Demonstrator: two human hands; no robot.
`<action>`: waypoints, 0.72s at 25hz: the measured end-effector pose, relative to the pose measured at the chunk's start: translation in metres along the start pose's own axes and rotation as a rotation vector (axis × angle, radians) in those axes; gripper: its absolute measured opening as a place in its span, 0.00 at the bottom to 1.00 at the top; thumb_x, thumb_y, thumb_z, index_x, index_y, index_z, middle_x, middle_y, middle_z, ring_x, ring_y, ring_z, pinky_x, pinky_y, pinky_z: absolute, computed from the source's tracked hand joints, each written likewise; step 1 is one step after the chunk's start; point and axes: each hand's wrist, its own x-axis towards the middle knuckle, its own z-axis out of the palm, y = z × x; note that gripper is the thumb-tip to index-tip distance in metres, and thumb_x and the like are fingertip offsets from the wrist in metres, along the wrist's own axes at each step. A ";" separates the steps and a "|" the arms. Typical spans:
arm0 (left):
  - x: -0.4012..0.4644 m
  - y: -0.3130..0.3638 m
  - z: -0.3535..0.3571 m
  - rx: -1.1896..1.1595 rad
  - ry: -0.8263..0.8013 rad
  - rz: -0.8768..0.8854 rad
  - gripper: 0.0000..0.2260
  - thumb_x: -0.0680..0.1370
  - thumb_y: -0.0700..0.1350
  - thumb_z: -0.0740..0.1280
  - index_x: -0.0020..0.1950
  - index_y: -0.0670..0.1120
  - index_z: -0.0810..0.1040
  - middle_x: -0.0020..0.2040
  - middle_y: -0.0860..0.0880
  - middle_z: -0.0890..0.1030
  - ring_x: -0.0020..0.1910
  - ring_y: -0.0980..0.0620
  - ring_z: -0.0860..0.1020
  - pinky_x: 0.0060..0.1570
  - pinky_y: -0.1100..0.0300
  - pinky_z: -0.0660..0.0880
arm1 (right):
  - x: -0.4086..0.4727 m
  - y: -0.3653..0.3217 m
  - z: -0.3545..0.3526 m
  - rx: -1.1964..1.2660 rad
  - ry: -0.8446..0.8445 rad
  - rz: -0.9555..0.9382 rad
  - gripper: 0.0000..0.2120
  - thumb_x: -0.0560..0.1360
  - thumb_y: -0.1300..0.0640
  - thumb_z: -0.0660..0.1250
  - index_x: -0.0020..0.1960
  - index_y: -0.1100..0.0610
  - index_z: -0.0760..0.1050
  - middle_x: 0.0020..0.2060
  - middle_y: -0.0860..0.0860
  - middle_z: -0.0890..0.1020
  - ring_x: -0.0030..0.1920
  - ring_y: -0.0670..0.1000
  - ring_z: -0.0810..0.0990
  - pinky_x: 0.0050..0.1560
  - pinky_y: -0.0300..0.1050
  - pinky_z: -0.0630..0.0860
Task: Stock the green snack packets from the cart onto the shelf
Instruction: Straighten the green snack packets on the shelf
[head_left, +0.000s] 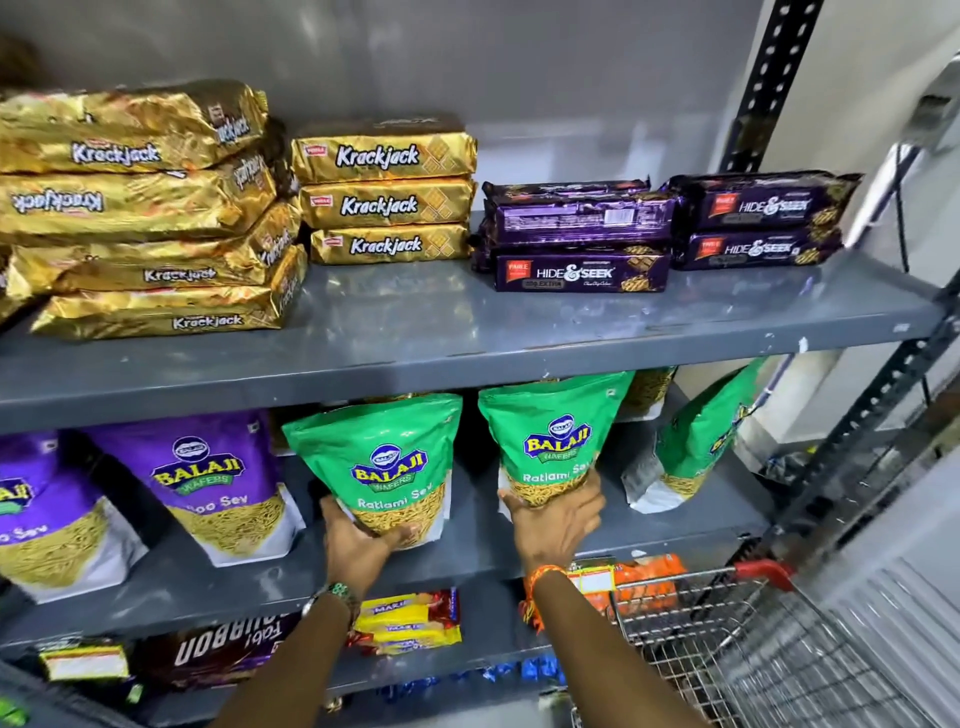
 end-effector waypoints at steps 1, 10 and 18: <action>0.000 0.001 0.000 -0.002 0.000 0.001 0.41 0.57 0.42 0.84 0.61 0.52 0.62 0.62 0.44 0.78 0.62 0.41 0.78 0.65 0.42 0.74 | 0.001 0.000 0.000 0.017 -0.013 0.011 0.63 0.50 0.45 0.86 0.75 0.62 0.56 0.63 0.61 0.70 0.62 0.64 0.70 0.64 0.57 0.68; -0.036 0.007 0.008 -0.308 0.101 -0.018 0.46 0.59 0.24 0.78 0.72 0.38 0.61 0.67 0.44 0.72 0.65 0.44 0.73 0.66 0.51 0.71 | 0.003 0.047 -0.092 0.392 -0.048 -0.021 0.50 0.52 0.42 0.85 0.66 0.43 0.60 0.57 0.46 0.73 0.58 0.48 0.73 0.59 0.31 0.71; -0.104 0.042 0.122 -0.158 -0.204 -0.020 0.48 0.57 0.40 0.84 0.72 0.44 0.64 0.67 0.48 0.71 0.65 0.49 0.72 0.66 0.55 0.72 | 0.143 0.072 -0.167 0.313 -0.264 0.011 0.64 0.57 0.75 0.82 0.79 0.63 0.44 0.76 0.57 0.58 0.75 0.55 0.63 0.78 0.48 0.62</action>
